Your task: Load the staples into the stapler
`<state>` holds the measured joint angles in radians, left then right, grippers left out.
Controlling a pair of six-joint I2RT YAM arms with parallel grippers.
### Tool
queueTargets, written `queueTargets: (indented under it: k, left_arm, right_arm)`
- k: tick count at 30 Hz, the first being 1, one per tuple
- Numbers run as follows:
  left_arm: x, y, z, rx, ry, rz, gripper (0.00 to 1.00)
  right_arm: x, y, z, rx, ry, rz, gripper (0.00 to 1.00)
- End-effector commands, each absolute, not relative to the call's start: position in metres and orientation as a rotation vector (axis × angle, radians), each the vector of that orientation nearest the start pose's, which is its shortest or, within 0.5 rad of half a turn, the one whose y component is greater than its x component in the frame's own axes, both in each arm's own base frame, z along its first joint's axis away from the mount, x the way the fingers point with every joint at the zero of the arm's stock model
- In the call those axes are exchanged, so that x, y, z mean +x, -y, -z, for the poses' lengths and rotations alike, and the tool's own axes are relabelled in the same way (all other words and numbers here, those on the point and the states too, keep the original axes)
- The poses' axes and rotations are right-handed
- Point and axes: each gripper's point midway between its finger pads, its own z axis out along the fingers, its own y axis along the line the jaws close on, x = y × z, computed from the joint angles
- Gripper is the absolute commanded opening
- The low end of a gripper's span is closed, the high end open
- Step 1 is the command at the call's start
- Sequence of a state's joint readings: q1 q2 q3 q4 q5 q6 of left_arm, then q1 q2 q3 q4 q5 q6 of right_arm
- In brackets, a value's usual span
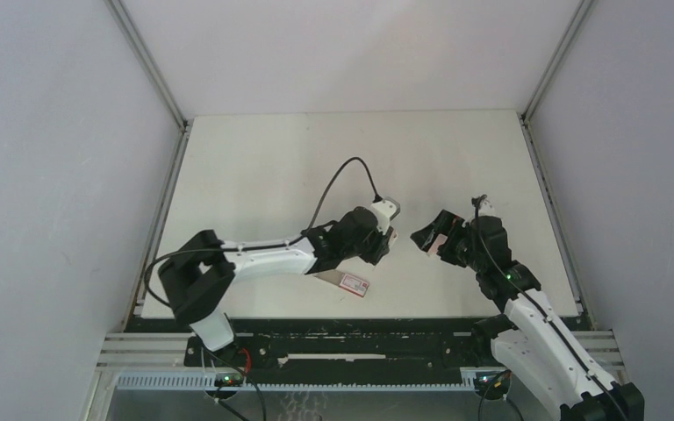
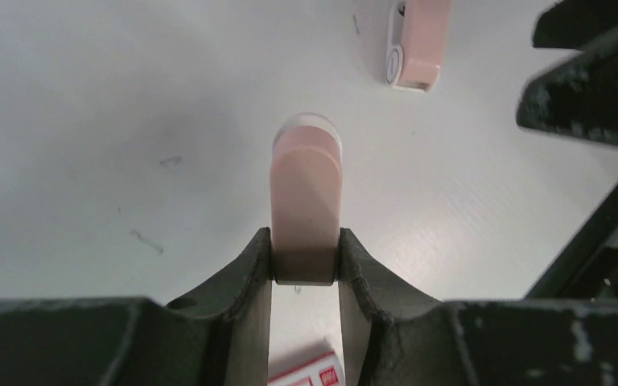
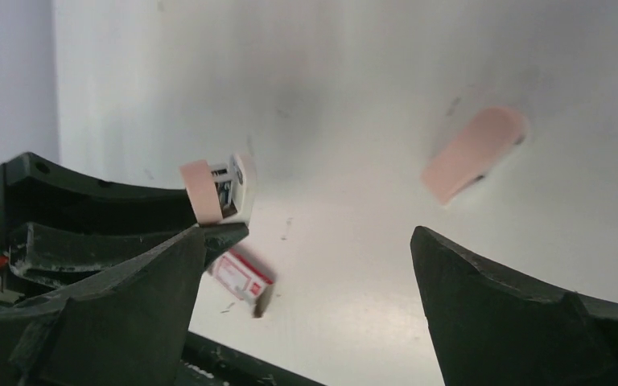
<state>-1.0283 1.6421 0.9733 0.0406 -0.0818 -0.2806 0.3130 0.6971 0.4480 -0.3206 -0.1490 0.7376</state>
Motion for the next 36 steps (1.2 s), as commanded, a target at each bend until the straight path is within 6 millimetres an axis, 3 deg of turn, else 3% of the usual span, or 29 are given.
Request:
queueTargets:
  k: [1, 9, 15, 21, 25, 31, 36]
  left_arm:
    - [0.249, 0.404, -0.093, 0.765, -2.163, 0.600, 0.00]
    - [0.255, 0.421, -0.061, 0.798, -2.242, 0.573, 0.07]
    - [0.254, 0.421, -0.045, 0.803, -2.279, 0.554, 0.32]
    - [0.255, 0.419, -0.045, 0.793, -2.283, 0.541, 0.58]
    - [0.260, 0.415, -0.061, 0.765, -2.250, 0.539, 0.67]
    - [0.275, 0.407, -0.115, 0.682, -2.149, 0.648, 0.72]
    - [0.313, 0.364, -0.159, 0.504, -2.080, 0.657, 0.72]
  right_arm:
    - [0.234, -0.108, -0.127, 0.364, -2.189, -0.612, 0.97]
    - [0.236, -0.098, -0.121, 0.367, -2.199, -0.544, 0.97]
    - [0.236, -0.094, -0.119, 0.363, -2.208, -0.525, 0.97]
    - [0.235, -0.093, -0.116, 0.358, -2.214, -0.518, 0.97]
    - [0.236, -0.096, -0.119, 0.326, -2.206, -0.531, 0.97]
    - [0.245, -0.111, -0.132, 0.186, -2.166, -0.595, 0.97]
    - [0.267, -0.110, -0.146, 0.114, -2.124, -0.557, 0.97]
